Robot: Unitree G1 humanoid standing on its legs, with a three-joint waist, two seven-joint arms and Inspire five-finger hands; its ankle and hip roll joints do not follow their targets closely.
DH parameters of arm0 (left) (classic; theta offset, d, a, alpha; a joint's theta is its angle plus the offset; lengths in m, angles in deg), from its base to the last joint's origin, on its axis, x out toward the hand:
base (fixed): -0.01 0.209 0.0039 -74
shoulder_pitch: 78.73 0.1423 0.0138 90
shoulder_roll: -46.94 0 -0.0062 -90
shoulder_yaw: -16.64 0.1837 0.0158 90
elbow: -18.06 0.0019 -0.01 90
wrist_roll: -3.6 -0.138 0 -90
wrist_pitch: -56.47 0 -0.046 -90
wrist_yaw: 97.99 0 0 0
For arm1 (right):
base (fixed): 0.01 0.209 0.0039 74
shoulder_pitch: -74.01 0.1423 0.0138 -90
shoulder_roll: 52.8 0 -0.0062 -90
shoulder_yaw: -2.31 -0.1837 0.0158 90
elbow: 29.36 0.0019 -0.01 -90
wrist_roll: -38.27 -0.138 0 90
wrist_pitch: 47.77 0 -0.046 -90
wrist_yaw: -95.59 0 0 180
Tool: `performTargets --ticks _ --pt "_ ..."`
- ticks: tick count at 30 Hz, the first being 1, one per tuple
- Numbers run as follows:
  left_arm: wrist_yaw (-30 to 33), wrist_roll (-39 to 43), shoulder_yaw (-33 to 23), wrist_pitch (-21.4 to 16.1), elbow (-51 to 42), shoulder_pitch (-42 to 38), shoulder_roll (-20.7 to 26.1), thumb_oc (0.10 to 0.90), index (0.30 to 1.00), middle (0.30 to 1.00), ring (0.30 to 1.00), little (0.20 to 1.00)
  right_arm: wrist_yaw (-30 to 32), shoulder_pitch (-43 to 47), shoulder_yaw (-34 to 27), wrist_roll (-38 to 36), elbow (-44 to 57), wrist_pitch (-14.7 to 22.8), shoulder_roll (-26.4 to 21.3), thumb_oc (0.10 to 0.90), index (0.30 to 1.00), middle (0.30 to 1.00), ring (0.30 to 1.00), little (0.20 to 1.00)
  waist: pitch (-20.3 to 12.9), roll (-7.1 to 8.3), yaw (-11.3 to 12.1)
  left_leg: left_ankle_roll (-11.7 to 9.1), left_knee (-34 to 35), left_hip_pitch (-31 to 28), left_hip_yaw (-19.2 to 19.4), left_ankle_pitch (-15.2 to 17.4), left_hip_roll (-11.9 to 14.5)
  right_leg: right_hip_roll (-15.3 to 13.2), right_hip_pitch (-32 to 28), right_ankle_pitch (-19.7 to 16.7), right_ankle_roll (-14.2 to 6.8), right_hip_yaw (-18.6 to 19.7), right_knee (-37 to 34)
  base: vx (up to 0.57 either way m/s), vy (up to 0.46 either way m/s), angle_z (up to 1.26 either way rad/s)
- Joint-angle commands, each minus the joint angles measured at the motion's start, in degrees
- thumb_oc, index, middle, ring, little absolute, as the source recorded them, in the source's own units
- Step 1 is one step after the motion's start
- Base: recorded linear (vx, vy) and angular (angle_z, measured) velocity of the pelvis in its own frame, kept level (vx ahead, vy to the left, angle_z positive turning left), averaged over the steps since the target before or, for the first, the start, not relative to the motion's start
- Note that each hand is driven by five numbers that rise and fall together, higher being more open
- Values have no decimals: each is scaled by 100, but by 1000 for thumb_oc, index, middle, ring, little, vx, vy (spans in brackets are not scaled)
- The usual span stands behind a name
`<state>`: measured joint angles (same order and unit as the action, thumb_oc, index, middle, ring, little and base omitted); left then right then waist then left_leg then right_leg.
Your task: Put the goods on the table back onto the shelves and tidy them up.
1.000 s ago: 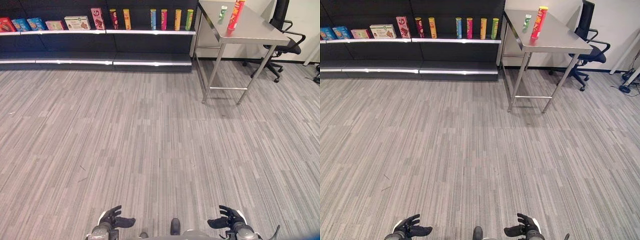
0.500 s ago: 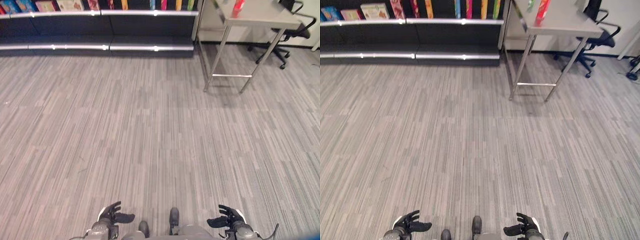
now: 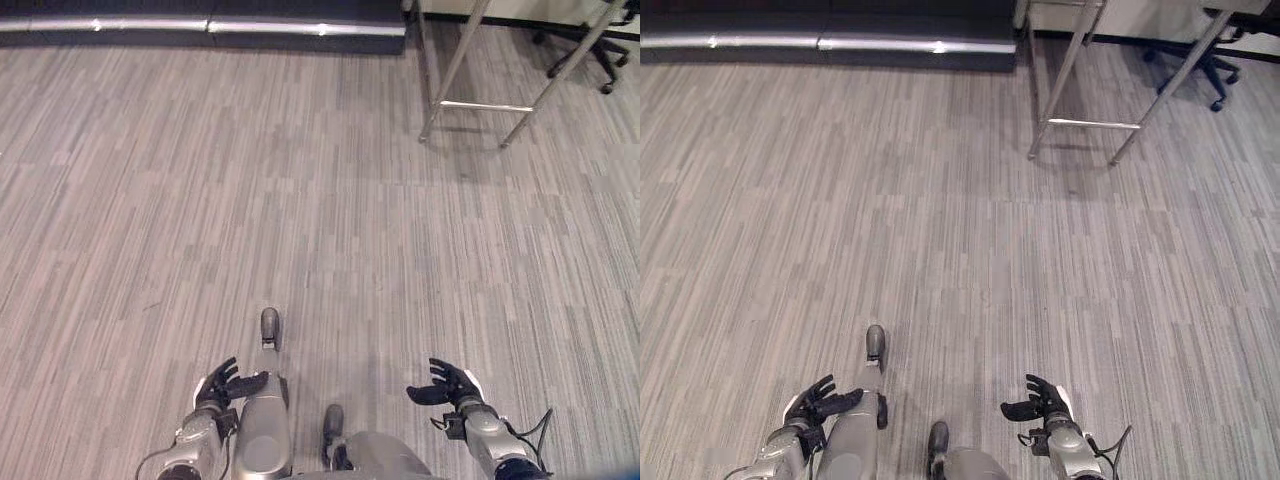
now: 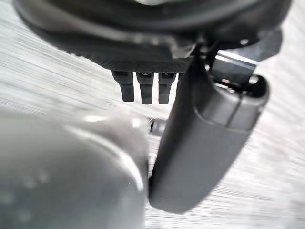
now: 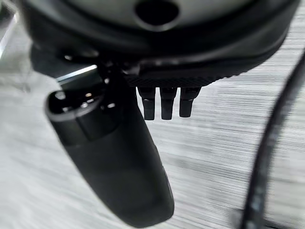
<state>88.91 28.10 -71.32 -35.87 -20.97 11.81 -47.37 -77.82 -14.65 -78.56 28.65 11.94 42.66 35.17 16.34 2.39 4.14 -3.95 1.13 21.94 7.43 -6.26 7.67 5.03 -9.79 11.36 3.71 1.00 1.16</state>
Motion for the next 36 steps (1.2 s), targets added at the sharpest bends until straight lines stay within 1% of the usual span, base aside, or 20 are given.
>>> performTargets --ticks 1,2,4,5,6,7,10,11,15,18,20,22,23,25,26,30,31,32,33,36 --pt "190 119 3 -348 -430 -10 421 800 900 900 900 900 36 -375 -123 42 478 145 -209 800 900 900 900 900 -825 277 99 46 -63 -138 190 -714 -250 -1191 -659 -708 -1292 -273 970 651 223 -122" --pt "191 119 3 -348 -430 -10 421 800 900 900 900 900 36 -376 -123 42 478 145 -209 800 900 900 900 900 -827 275 101 46 -64 -135 191 -714 -247 -1189 -656 -709 -1292 -271 970 342 167 -104" --pt "230 205 -68 -361 -578 -24 476 800 900 900 900 900 -13 -347 -98 156 483 117 -215 800 900 900 900 900 -813 254 42 312 5 -595 308 -390 -543 -1436 -30 -1991 -1360 -228 2457 459 253 -67" --pt "233 226 -50 -356 -665 -60 510 800 900 900 900 900 11 -341 -113 166 542 103 -228 800 900 900 900 900 -769 185 -37 430 78 -841 307 -264 -655 -1479 300 -2269 -1326 -266 3025 631 381 -14" --pt "296 206 -9 -378 -733 -159 548 800 900 900 900 900 49 -295 -142 176 563 94 -252 800 900 900 900 900 -646 -57 -205 603 260 -1389 222 -28 -749 -1488 1098 -2295 -1265 -340 3816 423 274 21" --pt "296 205 -10 -378 -733 -161 546 800 900 900 900 900 49 -293 -143 176 562 93 -254 800 900 900 900 900 -651 -71 -200 601 260 -1380 223 -31 -734 -1473 1106 -2307 -1260 -339 3808 484 251 44" --pt "296 218 27 -414 -1014 -184 524 800 900 900 900 900 42 -353 -215 62 678 90 -287 800 900 900 900 900 -339 -328 -671 635 355 -2302 -205 373 -972 -1085 2025 -1111 -968 -591 2813 574 79 55" --pt "291 170 54 -426 -1046 -183 515 800 900 900 900 900 63 -376 -245 39 689 86 -297 800 900 900 900 900 -301 -324 -769 621 380 -2467 -303 479 -1039 -952 2104 -1074 -987 -558 2340 713 -25 46" --pt "248 -53 100 -395 -1036 -289 456 800 900 900 900 900 118 -551 -430 -40 622 72 -293 800 900 900 900 900 -329 -225 -1142 528 387 -3102 -611 1013 -1323 -754 2504 -1582 -1251 -563 280 503 -50 82" --pt "118 -264 102 -281 -611 -171 312 800 900 900 900 900 88 -688 -479 94 277 -11 -309 800 900 900 900 900 -373 -249 -1298 429 387 -3840 -799 1515 -1425 -913 2670 -1885 -1361 -1676 -500 819 -107 106" --pt "57 -290 170 -232 -256 -119 182 800 900 900 900 900 66 -766 -500 70 110 -18 -307 800 900 900 900 900 -509 -217 -1339 446 239 -3987 -980 1735 -1475 -921 2451 -2109 -1287 -1715 -525 768 -223 22" --pt "-26 -399 307 -155 335 -90 17 800 900 900 900 900 30 -825 -553 -22 -116 -1 -334 800 900 900 900 900 -588 -336 -1428 -102 -1143 -3768 -769 1246 -1292 -845 2067 -2084 -1094 -1735 -273 837 -346 59" --pt "-58 -350 371 -112 531 -89 -13 800 900 900 900 900 43 -769 -479 -112 -136 9 -360 800 900 900 900 900 -506 -160 -1385 -500 -3133 -2825 -538 341 -1170 -928 1745 -1896 -865 -1716 -195 392 -316 81" --pt "-12 -168 297 -76 725 -54 -26 800 900 900 900 900 97 -611 -347 -165 -289 -39 -407 800 900 900 900 900 -358 46 -1124 -492 -4901 -1907 -97 104 -813 -765 1192 -1468 -519 -1534 -252 442 -363 51" --pt "-1 -84 247 -64 898 -55 -58 800 900 900 900 900 99 -562 -276 -154 -396 -62 -412 800 900 900 900 900 -348 85 -1021 -335 -4897 -1593 23 277 -726 -748 1039 -1368 -488 -1480 -267 469 -258 -27" --pt "49 243 54 -97 1072 138 -137 800 900 900 900 900 77 -469 -84 -120 -315 -47 -361 800 900 900 900 900 -321 138 -641 -15 -2757 -1085 169 505 -288 -728 544 -1015 -616 -1262 -300 473 -9 -88" --pt "81 361 6 -111 981 207 -131 800 900 900 900 900 97 -432 -21 -94 -299 -41 -367 800 900 900 900 900 -300 16 -473 -68 -1156 -1199 -89 142 -68 -618 319 -844 -684 -1124 -312 444 113 -123" --pt "82 361 5 -111 981 206 -131 800 900 900 900 900 97 -431 -21 -94 -300 -40 -367 800 900 900 900 900 -303 22 -475 -68 -1104 -1218 -85 106 -79 -625 323 -847 -684 -1125 -313 589 174 -103" --pt "117 458 -37 -135 1016 200 -134 800 900 900 900 900 136 -349 45 -13 -301 -38 -361 800 900 900 900 900 -283 -37 -331 -200 -112 -1172 -497 -243 133 -563 30 -596 -704 -991 -320 425 123 -45" --pt "111 534 -83 -150 1138 217 -145 800 900 900 900 900 129 -356 47 57 -367 -35 -311 800 900 900 900 900 -375 -86 -254 -381 297 -1181 -836 -363 322 -581 -269 -358 -795 -652 -309 487 190 -61"
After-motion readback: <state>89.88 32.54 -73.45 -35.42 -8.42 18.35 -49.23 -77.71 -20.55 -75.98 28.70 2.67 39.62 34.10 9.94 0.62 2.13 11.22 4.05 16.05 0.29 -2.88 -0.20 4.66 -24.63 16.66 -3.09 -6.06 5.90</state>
